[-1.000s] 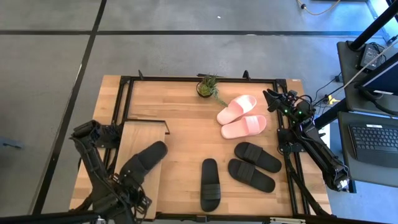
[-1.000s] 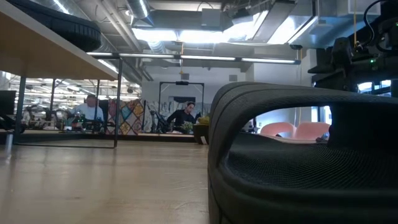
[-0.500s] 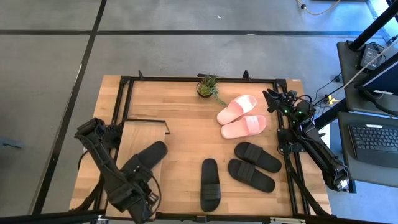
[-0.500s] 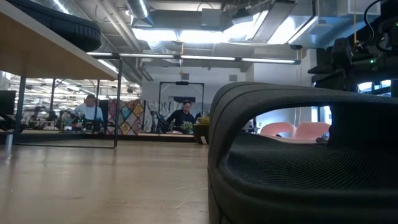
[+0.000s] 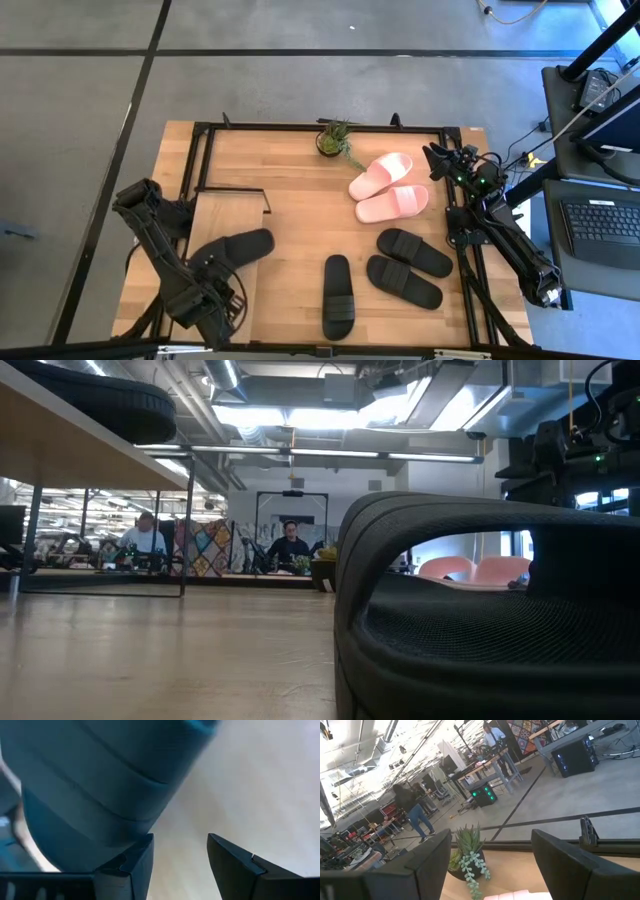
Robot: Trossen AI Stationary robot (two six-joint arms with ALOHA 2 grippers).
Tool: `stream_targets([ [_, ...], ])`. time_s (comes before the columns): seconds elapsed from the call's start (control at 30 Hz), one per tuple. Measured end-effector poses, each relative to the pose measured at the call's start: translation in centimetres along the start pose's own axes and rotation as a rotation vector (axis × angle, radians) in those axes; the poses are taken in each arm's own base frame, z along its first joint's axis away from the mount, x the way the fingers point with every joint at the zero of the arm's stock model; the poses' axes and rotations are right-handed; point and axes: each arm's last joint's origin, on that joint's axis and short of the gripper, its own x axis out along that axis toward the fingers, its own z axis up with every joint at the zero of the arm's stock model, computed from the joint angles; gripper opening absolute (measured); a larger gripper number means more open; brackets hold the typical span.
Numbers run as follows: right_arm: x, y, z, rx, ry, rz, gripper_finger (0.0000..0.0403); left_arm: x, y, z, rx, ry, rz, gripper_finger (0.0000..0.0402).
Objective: Pick and place slides into the shelf
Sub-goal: Put the black slipper on the shelf
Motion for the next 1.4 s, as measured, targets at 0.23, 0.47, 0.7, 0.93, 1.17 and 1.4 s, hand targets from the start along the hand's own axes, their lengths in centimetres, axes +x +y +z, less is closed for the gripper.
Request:
stream_targets([
  [0.23,0.0,0.0,0.0,0.000,0.000,0.001,0.0275,0.0,1.8,0.8,-0.039,0.002,-0.009,0.0175],
  [0.47,0.0,0.0,0.0,-0.001,0.000,0.001,0.0275,-1.4,3.2,2.2,-0.089,-0.106,-0.125,0.0175],
  [0.7,0.0,0.0,0.0,-0.003,0.000,0.001,0.0275,1.1,4.0,2.8,-0.075,-0.086,-0.010,0.0175],
  [0.93,0.0,0.0,0.0,-0.001,0.000,0.001,0.0275,1.5,5.1,3.4,-0.147,-0.132,-0.024,0.0175],
  [1.17,0.0,0.0,0.0,-0.001,0.000,0.000,0.0275,1.3,6.1,4.4,-0.252,-0.221,-0.101,0.0175],
  [1.4,0.0,0.4,0.1,0.098,0.026,0.082,0.0275,1.3,6.6,5.4,-0.243,-0.219,-0.100,0.0175],
])
